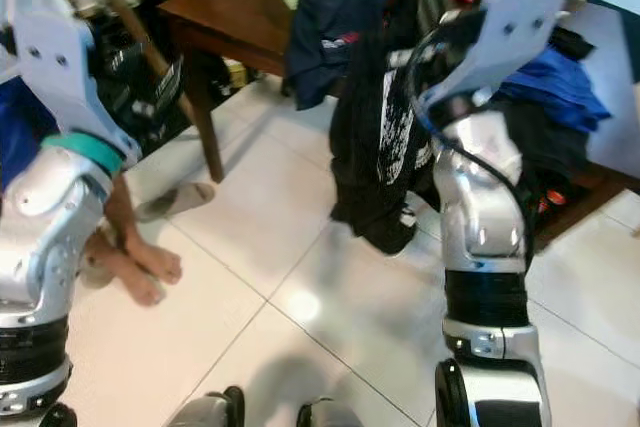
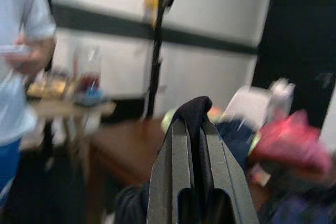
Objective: Hang hanger
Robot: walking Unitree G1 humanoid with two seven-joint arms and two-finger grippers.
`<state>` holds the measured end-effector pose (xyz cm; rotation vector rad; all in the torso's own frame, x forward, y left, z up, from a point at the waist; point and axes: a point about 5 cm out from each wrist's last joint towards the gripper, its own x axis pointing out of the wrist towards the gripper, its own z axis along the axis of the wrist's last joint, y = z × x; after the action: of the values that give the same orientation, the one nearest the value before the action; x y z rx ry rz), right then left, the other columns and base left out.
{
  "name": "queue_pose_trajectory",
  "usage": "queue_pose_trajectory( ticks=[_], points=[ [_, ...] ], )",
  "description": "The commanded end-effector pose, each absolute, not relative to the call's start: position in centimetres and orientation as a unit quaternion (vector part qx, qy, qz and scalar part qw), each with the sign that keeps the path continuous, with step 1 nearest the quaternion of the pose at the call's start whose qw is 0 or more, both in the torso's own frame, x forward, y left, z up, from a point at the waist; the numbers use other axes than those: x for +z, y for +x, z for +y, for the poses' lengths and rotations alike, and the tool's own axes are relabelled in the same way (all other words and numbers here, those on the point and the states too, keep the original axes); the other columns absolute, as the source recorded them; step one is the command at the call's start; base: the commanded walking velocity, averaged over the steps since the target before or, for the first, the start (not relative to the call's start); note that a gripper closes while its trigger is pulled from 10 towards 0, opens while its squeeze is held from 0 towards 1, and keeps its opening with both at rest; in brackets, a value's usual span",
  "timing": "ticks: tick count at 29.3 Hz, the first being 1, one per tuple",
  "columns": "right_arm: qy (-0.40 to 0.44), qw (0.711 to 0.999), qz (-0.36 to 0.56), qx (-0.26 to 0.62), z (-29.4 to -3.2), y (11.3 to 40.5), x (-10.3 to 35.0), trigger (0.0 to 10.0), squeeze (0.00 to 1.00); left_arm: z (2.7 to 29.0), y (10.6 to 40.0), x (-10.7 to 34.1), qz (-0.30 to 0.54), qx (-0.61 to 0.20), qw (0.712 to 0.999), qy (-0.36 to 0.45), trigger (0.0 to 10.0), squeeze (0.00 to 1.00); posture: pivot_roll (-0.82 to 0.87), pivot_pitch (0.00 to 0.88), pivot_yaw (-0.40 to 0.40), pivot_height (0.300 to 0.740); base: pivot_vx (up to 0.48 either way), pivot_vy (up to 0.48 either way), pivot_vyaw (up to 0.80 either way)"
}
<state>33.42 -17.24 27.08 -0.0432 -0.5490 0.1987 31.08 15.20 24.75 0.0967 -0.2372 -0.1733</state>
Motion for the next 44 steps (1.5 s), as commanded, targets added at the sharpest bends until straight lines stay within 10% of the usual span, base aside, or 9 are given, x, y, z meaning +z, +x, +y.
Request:
queue_pose_trajectory(
  ticks=[1,15,44],
  points=[
    [-0.022,0.964,-0.247,0.095,-17.1,33.4,25.1,10.0,0.00,15.1,31.2,22.7,-0.082,-0.085,0.992,0.049,10.0,0.00,0.02,0.037,0.002,0.740,0.000,0.000,0.78],
    [-0.029,0.994,0.046,0.099,-17.1,30.3,7.4,10.0,0.00,14.0,30.1,12.3,0.062,-0.085,0.989,0.106,10.0,0.00,-0.01,0.047,-0.011,0.740,0.000,0.000,0.77],
    [-0.038,0.994,0.014,0.099,-16.9,30.6,7.4,10.0,0.00,12.1,30.3,11.6,0.041,-0.101,0.988,0.108,10.0,0.00,-0.03,0.064,-0.011,0.740,0.000,0.000,0.71]
  ],
)
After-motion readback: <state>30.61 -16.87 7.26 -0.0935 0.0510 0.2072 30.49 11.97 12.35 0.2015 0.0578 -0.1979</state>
